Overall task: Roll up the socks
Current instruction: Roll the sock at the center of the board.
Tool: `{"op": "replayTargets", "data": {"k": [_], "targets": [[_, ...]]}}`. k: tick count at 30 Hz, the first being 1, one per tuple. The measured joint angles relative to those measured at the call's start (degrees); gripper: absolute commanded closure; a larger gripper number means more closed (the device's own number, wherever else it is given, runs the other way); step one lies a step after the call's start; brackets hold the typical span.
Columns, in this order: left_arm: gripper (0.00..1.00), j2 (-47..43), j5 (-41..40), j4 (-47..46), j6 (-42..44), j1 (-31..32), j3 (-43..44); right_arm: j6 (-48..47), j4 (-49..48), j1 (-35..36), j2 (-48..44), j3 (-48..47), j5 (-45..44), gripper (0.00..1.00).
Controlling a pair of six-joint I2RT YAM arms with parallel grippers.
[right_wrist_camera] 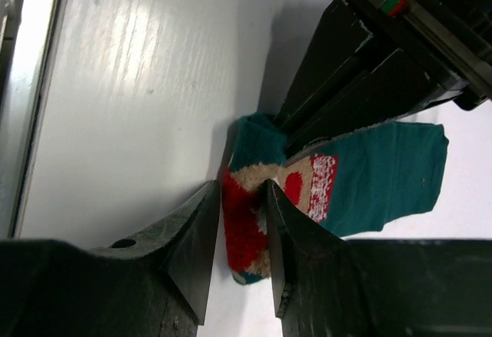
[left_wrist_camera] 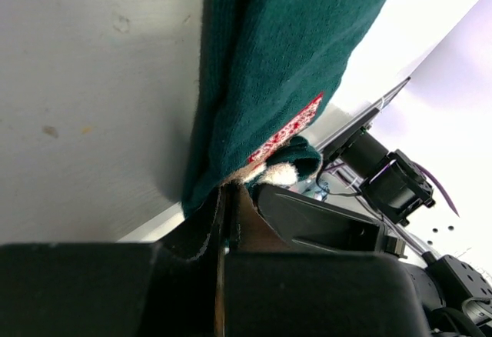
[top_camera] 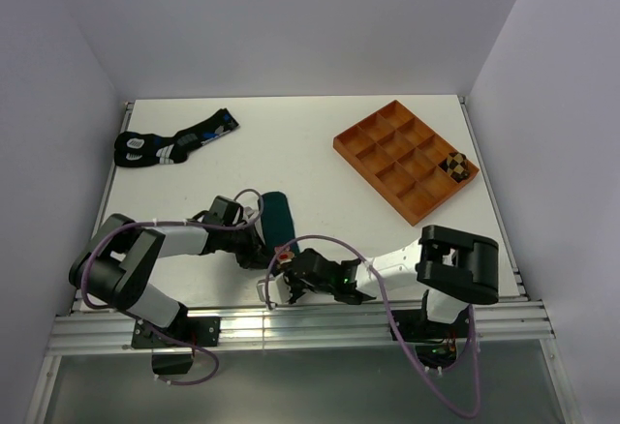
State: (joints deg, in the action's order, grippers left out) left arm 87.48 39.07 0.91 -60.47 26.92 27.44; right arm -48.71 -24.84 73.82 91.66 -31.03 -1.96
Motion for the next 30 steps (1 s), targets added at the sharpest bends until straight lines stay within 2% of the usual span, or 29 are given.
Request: {"op": "replayTargets", "data": {"k": [4,7,9,11,16,23,30], "targets": [[0.91,-0.50,-0.13,0.70,0.76,-0.24,-0.11,0.11,0.44,-0.83,1.33,-1.70,0.46,0.78],[0.85,-1.33,-0.79,0.70,1.20,-0.61,-0.44,0.85,2.69,-2.03,1.60,-3.56,1.88,0.83],[0.78,-2.10,-1.46,0.76,1.29,-0.76,-0.74,1.64,5.29,-3.10,1.60,-5.14,3.78,0.85],[0.68,-3.26,-2.58,1.42,1.51,-0.83,-0.87,2.82,10.38,-4.72,1.62,-8.22,6.62,0.87],[0.57,-9.09,-7.89,3.74,1.81,-1.09,-0.87,5.07,25.03,-10.08,2.95,-17.99,15.28,0.87],[0.58,-22.99,-16.22,0.55,1.01,-0.83,-3.85,5.60,41.77,-15.08,10.47,-30.99,26.36,0.89],[0.59,-41.48,-26.84,-3.30,-2.21,-0.63,-17.64,3.80,57.42,-17.27,20.35,-43.50,38.62,0.88]]}}
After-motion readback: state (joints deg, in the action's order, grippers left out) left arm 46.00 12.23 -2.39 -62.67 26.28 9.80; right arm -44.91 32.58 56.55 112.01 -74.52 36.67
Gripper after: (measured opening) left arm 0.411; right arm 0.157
